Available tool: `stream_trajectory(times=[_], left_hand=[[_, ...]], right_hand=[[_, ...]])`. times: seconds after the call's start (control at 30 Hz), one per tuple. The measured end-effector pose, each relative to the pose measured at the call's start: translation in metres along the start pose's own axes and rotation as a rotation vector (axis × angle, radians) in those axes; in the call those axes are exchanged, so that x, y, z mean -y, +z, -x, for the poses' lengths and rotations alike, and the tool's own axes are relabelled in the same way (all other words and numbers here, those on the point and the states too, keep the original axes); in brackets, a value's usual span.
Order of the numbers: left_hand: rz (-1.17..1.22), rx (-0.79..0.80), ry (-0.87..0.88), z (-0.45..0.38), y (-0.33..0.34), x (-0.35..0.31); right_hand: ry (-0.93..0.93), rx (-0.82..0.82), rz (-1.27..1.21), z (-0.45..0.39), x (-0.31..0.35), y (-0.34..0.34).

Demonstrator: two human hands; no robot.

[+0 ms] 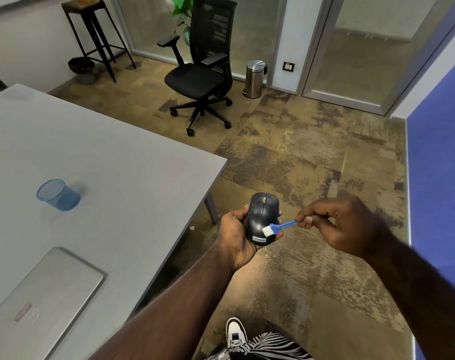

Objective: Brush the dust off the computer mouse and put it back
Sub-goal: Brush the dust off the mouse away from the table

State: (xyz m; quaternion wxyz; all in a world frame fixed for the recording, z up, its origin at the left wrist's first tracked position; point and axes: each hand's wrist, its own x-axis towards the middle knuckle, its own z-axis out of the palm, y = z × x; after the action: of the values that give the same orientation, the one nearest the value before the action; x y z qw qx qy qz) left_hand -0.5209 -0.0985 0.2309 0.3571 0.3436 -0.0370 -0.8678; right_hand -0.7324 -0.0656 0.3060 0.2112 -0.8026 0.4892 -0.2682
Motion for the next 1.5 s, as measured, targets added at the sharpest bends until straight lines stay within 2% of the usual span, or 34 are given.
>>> stream_trajectory(times=[0.13,0.17,0.27,0.33,0.47,0.63,0.77,0.93,1.07,1.2,1.37,1.5], left_hand=[[-0.014,-0.020,-0.006,0.001,0.000,-0.003],[-0.008,-0.023,-0.005,0.001,0.000,-0.004],[0.018,-0.015,0.016,0.001,0.000,-0.004],[0.006,-0.007,0.026,0.002,0.001,-0.004],[-0.015,-0.030,0.002,0.003,0.002,-0.005],[-0.082,-0.045,-0.003,0.004,0.006,-0.002],[-0.117,-0.021,-0.026,0.006,0.007,-0.001],[-0.154,-0.060,-0.008,0.007,0.007,-0.004],[-0.192,-0.060,-0.015,0.009,0.009,-0.004],[-0.211,-0.086,-0.007,0.009,0.009,-0.005],[-0.231,-0.094,-0.009,0.010,0.010,-0.004],[-0.229,-0.123,0.005,0.009,0.010,-0.004]], right_hand=[[0.027,-0.192,0.054,-0.003,-0.002,-0.001],[0.011,-0.173,0.054,-0.003,-0.001,-0.001],[-0.038,0.021,0.038,0.001,0.004,0.001],[-0.039,0.041,0.043,0.003,0.004,0.004],[0.007,-0.190,0.061,0.000,0.000,0.001],[-0.011,-0.106,0.091,-0.003,0.002,0.006],[0.164,-0.258,0.178,-0.014,0.000,0.005],[0.102,-0.090,0.138,-0.018,0.008,-0.002],[0.180,-0.180,0.172,-0.025,0.007,-0.005],[0.155,-0.073,0.169,-0.025,0.014,-0.005],[0.200,-0.112,0.192,-0.027,0.013,-0.009],[0.137,0.015,0.149,-0.024,0.017,-0.010]])
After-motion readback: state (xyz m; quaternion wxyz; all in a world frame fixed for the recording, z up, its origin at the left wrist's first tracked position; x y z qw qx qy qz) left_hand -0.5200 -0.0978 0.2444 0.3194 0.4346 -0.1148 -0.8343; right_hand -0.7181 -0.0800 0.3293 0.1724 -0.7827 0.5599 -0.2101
